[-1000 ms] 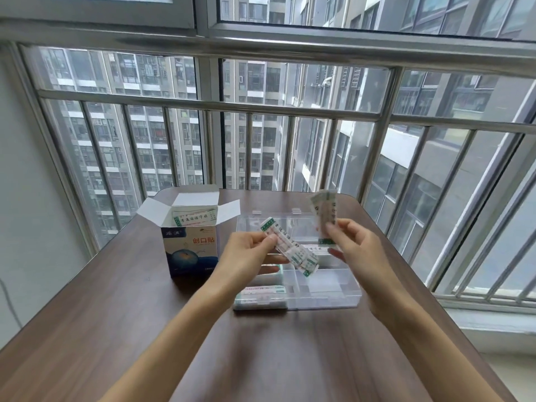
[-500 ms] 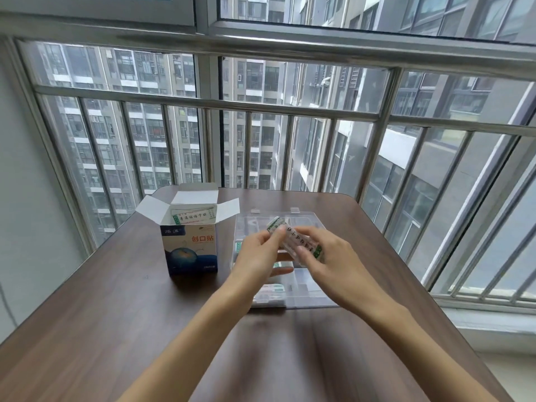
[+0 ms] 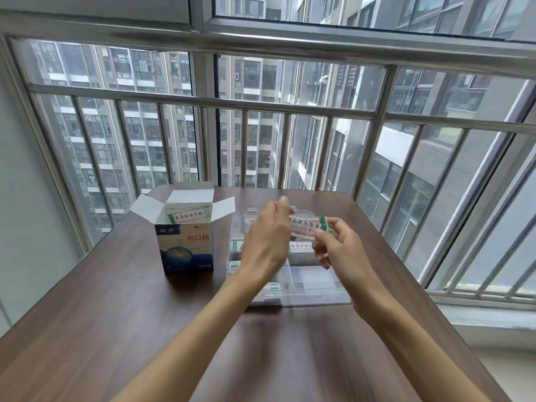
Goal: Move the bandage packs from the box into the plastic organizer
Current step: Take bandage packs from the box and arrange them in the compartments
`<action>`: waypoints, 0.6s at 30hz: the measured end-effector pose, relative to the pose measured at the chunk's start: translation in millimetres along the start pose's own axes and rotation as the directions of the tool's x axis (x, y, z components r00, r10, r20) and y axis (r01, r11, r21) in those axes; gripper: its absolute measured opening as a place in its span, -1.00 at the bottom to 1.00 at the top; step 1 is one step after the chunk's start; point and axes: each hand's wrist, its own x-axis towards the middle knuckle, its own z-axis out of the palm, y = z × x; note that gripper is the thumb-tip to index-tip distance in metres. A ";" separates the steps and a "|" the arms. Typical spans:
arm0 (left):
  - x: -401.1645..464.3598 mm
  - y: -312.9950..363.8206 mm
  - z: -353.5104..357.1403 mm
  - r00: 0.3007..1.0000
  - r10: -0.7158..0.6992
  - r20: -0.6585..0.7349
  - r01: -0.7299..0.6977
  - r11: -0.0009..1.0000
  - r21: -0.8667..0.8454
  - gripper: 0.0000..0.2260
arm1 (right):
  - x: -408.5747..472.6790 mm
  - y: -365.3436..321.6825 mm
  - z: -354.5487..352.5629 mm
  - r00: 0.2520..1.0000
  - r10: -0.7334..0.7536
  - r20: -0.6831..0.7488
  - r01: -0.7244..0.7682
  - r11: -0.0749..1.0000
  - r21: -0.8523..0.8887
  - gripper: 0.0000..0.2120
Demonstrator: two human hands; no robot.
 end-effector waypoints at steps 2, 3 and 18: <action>2.3 1.5 12.3 1.000 0.012 0.000 -0.012 0.999 0.045 -0.58 | 4.0 -3.9 4.1 1.000 -0.016 -0.014 0.017 0.998 0.066 -0.86; 4.6 1.8 17.1 1.000 0.001 0.004 -0.001 0.999 0.047 -0.59 | 7.6 -5.9 4.1 0.999 -0.019 -0.029 0.021 0.995 0.099 -0.86; 41.9 -24.1 -9.7 0.886 0.027 0.462 -0.263 0.852 0.453 -0.85 | 48.5 25.1 -45.0 0.968 -0.111 0.226 0.194 0.901 -0.388 -0.88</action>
